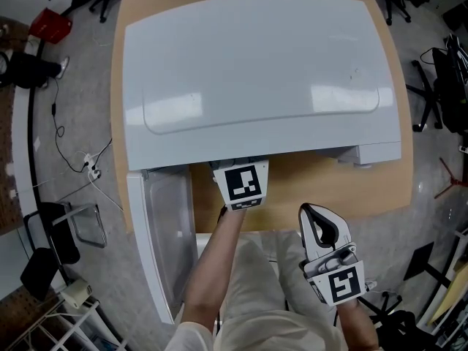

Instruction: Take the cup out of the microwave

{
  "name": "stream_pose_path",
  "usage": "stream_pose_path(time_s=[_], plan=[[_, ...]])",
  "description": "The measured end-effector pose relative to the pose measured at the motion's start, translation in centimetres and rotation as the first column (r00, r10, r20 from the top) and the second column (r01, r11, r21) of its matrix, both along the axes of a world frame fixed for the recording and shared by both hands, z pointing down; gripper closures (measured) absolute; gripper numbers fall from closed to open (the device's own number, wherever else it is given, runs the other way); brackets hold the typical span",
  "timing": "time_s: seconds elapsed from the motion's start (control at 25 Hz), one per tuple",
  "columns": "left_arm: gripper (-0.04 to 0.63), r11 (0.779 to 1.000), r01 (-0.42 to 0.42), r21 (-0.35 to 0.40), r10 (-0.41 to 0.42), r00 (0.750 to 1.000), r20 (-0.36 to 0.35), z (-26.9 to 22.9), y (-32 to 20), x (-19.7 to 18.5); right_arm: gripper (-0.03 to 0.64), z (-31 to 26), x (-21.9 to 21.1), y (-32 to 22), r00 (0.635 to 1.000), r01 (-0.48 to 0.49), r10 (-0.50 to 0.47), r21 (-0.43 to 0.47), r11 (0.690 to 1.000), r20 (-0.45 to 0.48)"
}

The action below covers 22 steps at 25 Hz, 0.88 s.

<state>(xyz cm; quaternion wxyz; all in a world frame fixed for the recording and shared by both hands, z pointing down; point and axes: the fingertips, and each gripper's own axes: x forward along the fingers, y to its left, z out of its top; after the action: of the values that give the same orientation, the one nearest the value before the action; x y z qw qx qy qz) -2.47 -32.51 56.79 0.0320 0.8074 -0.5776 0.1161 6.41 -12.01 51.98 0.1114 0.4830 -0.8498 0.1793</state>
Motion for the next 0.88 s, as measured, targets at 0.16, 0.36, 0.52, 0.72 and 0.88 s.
stream_pose_path(time_s=[0.16, 0.36, 0.52, 0.72, 0.88], plan=[[0.193, 1.0, -0.013, -0.006, 0.013, 1.0, -0.009, -0.9, 1.9, 0.0, 0.609, -0.7, 0.3, -0.4, 1.0, -0.004, 0.004, 0.017, 1.0, -0.004], [0.193, 0.999, -0.047, 0.017, 0.047, 0.999, 0.006, -1.9, 5.0, 0.5, 0.609, -2.2, 0.7, -0.9, 1.0, -0.005, 0.005, 0.052, 0.999, -0.001], [0.193, 0.996, -0.043, -0.076, 0.042, 0.999, -0.014, -2.2, 8.7, 0.6, 0.609, -3.8, 0.9, -1.0, 1.0, -0.006, 0.006, 0.073, 0.997, 0.0], [0.193, 0.995, -0.047, -0.09, 0.044, 0.998, -0.039, -5.3, 13.0, 0.9, 0.609, -5.9, 1.3, -1.0, 1.0, -0.018, 0.017, 0.098, 0.995, 0.005], [0.193, 0.998, -0.064, -0.019, 0.062, 0.996, -0.059, -9.5, 15.5, 1.3, 0.609, -7.5, 1.9, -1.1, 0.999, -0.031, 0.032, 0.115, 0.993, -0.002]])
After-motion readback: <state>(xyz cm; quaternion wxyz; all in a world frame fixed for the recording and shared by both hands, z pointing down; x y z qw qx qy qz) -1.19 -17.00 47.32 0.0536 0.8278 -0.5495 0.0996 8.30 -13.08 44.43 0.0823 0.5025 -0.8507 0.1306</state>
